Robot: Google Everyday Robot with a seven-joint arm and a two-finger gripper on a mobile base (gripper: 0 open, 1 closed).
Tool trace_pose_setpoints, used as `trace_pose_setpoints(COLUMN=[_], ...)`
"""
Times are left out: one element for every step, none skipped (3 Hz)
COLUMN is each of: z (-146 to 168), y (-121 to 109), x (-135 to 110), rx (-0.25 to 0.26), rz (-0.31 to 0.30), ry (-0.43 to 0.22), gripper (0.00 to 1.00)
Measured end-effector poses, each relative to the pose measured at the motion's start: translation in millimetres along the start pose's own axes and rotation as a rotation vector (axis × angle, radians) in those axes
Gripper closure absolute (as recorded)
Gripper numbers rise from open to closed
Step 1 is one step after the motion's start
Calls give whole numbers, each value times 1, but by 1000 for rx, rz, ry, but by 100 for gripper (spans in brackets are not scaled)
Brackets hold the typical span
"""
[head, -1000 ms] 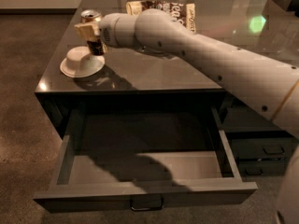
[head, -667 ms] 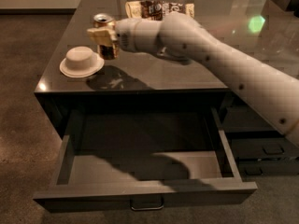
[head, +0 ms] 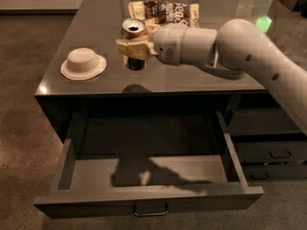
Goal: Place orange can into top drawer
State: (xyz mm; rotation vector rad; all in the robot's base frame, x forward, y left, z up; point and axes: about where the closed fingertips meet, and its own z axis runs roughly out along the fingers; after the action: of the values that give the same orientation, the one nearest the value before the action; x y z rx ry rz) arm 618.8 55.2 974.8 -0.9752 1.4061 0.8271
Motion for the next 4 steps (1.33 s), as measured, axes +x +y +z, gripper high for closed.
trace_pose_setpoints(z=[-45, -73, -92, -93], y=[15, 29, 41, 62], x=[-1, 16, 45, 86], rx=[-39, -99, -181, -301], rz=[-72, -115, -138, -164], ry=[16, 74, 122, 195], gripper=[100, 100, 100, 100])
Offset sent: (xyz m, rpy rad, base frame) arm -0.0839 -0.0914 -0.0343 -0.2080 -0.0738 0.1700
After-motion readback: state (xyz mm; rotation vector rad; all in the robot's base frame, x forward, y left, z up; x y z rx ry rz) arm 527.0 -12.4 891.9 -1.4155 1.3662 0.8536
